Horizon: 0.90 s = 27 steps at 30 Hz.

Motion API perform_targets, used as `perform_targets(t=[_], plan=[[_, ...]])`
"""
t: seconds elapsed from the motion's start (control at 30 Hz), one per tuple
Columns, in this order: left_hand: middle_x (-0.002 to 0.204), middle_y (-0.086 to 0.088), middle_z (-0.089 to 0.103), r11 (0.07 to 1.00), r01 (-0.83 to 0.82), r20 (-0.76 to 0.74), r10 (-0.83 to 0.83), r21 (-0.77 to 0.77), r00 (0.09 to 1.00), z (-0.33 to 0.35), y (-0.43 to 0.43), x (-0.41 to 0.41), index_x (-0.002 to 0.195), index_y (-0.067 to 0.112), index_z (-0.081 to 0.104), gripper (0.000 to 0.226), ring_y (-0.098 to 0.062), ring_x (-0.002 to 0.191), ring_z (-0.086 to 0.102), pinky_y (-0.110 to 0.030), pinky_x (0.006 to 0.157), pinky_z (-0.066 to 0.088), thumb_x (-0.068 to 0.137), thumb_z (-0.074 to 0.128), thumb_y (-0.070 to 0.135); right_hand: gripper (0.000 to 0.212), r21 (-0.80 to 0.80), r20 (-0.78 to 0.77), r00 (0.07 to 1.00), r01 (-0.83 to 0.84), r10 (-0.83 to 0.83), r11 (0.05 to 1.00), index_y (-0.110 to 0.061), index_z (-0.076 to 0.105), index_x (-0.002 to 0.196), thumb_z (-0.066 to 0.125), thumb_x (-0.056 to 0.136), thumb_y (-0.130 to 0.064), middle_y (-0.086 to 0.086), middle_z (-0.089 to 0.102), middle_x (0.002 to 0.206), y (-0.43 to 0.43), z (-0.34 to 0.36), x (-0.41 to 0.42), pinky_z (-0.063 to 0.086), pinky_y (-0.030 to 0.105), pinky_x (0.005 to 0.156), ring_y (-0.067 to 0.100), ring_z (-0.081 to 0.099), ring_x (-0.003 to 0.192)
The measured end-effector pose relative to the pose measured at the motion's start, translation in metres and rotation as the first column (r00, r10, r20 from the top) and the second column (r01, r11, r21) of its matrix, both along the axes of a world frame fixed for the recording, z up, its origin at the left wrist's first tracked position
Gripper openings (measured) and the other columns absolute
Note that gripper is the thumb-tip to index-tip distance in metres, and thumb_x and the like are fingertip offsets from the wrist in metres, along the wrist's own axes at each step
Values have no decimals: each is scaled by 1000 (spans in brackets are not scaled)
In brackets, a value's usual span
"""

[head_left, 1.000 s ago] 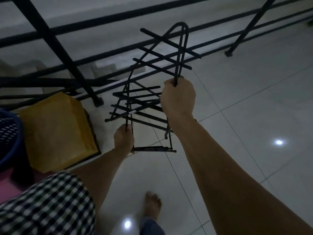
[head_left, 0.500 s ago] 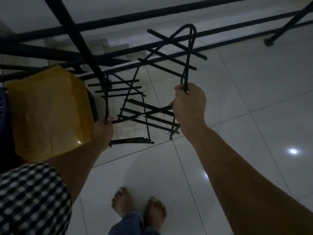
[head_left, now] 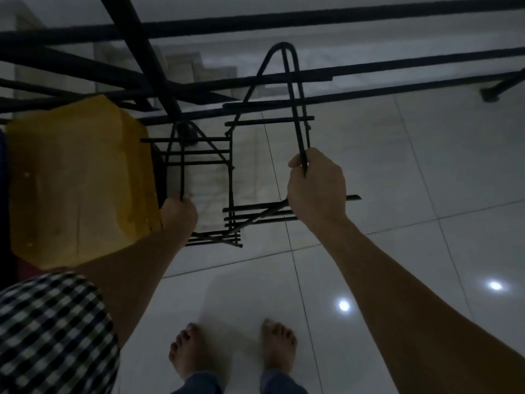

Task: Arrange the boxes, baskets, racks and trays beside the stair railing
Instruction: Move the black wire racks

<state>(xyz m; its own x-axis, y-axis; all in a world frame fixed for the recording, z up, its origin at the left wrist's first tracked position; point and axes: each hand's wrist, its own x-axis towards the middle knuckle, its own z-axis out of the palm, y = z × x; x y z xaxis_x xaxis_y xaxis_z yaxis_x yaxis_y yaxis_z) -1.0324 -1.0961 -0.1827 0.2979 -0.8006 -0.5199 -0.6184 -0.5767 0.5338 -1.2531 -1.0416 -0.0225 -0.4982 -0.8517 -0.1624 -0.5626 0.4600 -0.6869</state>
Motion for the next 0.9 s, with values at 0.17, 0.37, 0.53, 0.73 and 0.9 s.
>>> perform_targets(t=[0.17,0.37,0.53,0.73,0.9], plan=[[117,-20,59,996,-86,-7,86,29,996,-7,-10,-28,129,3,53,40,-37,104,58,-37,77,46,105,35,29,15,-13,5,998,-59,59,998,-11,63,97,48,96,-8,-7,57,72,-1,-7,-20,51,33,65,17,60,67],[115,-21,64,988,-157,-192,156,9,969,-10,-3,-38,121,21,63,29,-44,110,58,-51,87,51,101,43,29,17,-42,86,996,-22,26,999,-13,62,97,46,96,-6,2,64,72,15,0,-36,57,39,66,23,66,67],[87,-7,63,971,-237,-203,237,24,950,3,-13,-50,108,12,64,29,-25,84,62,-36,75,52,102,45,33,17,-38,114,993,-17,21,999,-15,60,96,46,96,-6,2,63,70,21,0,-34,57,37,64,20,66,64],[83,-11,59,1000,22,-39,-22,-2,999,-2,-21,-46,103,3,59,31,-35,84,60,-40,72,50,101,41,29,19,10,137,989,-54,52,999,-16,61,96,45,96,-5,1,62,68,23,-14,-36,58,39,62,21,65,61],[115,-15,62,998,22,-67,-26,-56,997,-21,-27,-33,130,12,54,34,-32,97,63,-37,76,54,103,41,28,18,4,140,988,-69,68,998,-15,61,95,46,97,-4,2,60,62,33,-25,-35,57,43,58,24,64,56]])
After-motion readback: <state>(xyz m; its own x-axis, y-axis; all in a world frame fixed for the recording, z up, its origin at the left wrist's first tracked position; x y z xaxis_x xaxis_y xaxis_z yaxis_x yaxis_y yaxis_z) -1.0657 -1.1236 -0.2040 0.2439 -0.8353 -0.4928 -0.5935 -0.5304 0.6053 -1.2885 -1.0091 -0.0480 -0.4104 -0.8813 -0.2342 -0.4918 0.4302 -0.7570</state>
